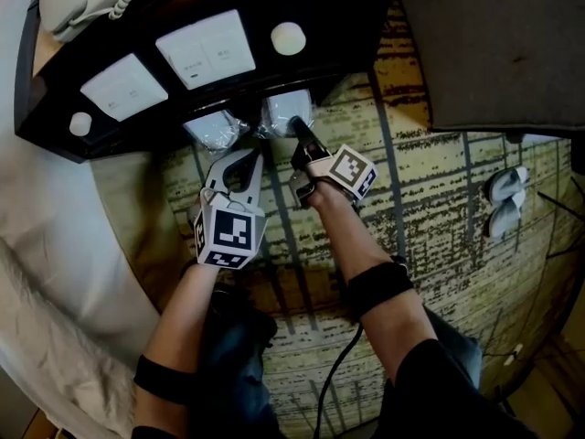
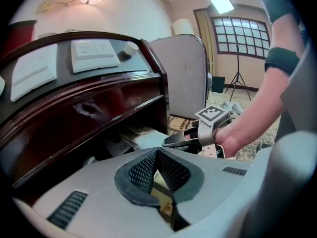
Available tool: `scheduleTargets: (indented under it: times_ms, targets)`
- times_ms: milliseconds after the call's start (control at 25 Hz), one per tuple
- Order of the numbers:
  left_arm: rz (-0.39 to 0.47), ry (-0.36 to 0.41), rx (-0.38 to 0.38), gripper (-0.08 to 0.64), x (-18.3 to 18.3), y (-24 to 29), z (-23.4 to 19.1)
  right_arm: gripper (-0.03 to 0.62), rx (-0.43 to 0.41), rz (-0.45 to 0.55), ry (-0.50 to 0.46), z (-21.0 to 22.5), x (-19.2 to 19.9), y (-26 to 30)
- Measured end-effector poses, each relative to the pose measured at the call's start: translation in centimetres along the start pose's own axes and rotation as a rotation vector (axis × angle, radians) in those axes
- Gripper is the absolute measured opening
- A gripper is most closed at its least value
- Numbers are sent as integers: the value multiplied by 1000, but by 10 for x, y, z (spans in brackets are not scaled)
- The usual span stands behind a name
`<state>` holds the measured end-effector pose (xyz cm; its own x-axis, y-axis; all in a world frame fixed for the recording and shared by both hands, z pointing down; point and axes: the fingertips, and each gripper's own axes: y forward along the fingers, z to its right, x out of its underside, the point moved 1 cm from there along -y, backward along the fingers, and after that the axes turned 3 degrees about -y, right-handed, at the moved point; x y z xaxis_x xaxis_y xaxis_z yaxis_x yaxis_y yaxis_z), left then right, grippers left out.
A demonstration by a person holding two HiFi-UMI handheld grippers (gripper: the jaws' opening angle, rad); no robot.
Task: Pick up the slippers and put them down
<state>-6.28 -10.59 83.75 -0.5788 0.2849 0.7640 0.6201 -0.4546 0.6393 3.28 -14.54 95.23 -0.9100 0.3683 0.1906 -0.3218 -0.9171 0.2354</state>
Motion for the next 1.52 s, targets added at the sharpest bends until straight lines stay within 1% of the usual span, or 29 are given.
scheduleTargets:
  times_ms: [80, 240, 360, 520, 720, 840, 1040, 1160, 1320, 1520]
  targets:
    - [-13, -11, 6, 0, -3, -9, 10, 114, -3, -4, 22, -5, 4, -17]
    - [-35, -38, 23, 0, -12, -31, 32, 114, 8, -23, 6, -16, 12, -63]
    - [-51, -49, 36, 0, -18, -51, 52, 112, 53, -55, -19, -22, 20, -104]
    - [-72, -36, 68, 0, -31, -73, 83, 112, 109, -93, -37, -28, 31, -160]
    - [-77, -15, 105, 0, -49, -78, 110, 110, 121, -122, -25, -22, 47, -215]
    - [-69, -6, 113, 0, -59, -71, 115, 110, 129, -145, -28, -17, 52, -233]
    - [-69, 3, 141, 0, -62, -56, 133, 110, 183, -153, -34, 6, 57, -261]
    - [-71, 12, 156, 0, -57, -45, 145, 111, 218, -144, -32, 29, 57, -267]
    - [-82, 26, 185, 0, -44, -34, 163, 112, 300, -134, -60, 61, 51, -272]
    - [-86, 41, 198, 0, -30, -26, 164, 115, 356, -128, -103, 89, 46, -270]
